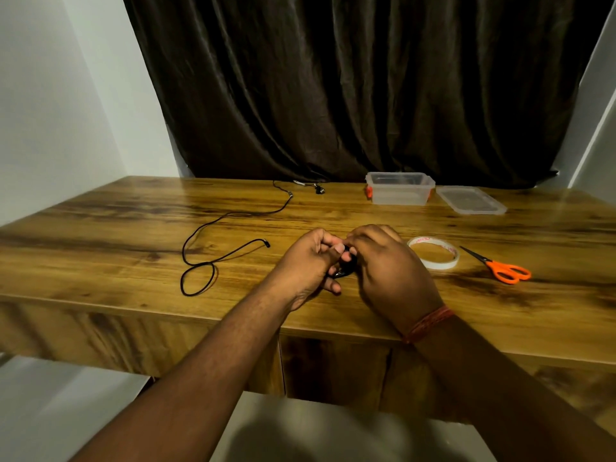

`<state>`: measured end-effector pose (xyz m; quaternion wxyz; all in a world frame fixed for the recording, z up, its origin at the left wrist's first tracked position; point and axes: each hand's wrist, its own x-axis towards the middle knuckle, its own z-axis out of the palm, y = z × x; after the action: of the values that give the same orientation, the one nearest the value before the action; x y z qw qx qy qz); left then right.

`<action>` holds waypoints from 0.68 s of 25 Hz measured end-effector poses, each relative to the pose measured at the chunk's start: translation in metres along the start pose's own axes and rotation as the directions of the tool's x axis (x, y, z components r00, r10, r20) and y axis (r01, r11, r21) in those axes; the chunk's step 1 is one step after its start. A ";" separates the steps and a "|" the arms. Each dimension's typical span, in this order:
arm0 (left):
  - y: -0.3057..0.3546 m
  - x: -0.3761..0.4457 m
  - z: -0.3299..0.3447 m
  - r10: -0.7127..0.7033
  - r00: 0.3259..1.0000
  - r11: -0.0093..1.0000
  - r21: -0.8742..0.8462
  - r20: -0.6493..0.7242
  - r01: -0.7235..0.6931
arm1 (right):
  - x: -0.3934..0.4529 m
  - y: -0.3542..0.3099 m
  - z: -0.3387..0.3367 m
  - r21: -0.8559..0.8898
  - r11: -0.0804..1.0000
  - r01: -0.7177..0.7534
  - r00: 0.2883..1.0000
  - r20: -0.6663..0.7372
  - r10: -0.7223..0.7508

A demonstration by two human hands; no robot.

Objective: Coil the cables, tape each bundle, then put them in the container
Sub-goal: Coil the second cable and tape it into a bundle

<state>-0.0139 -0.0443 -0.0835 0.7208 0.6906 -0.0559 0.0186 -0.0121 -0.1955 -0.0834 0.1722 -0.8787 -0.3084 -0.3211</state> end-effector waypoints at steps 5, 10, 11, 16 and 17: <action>-0.001 0.002 0.000 -0.010 1.000 1.000 0.016 -0.023 0.010 | 0.000 0.002 0.002 -0.011 1.000 -0.013 1.000 0.019 0.013; -0.003 0.003 -0.001 -0.005 1.000 1.000 0.013 -0.010 0.005 | 0.001 0.003 0.004 -0.024 1.000 0.007 0.999 0.045 -0.006; -0.003 0.003 -0.001 -0.002 1.000 1.000 0.005 -0.003 0.002 | 0.001 0.003 0.004 -0.017 1.000 0.012 0.999 0.048 -0.011; 0.002 0.002 -0.002 -0.031 0.999 0.995 -0.089 0.018 0.032 | 0.001 0.000 0.004 -0.009 0.998 0.060 0.998 0.034 -0.059; 0.004 0.001 -0.003 -0.039 0.999 0.993 -0.109 0.010 0.040 | 0.002 -0.002 0.004 -0.018 0.997 0.080 0.996 0.038 -0.079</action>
<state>-0.0133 -0.0413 -0.0800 0.7576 0.6511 -0.0460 -0.0015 -0.0105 -0.1916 -0.0851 0.1450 -0.8732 -0.3433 -0.3141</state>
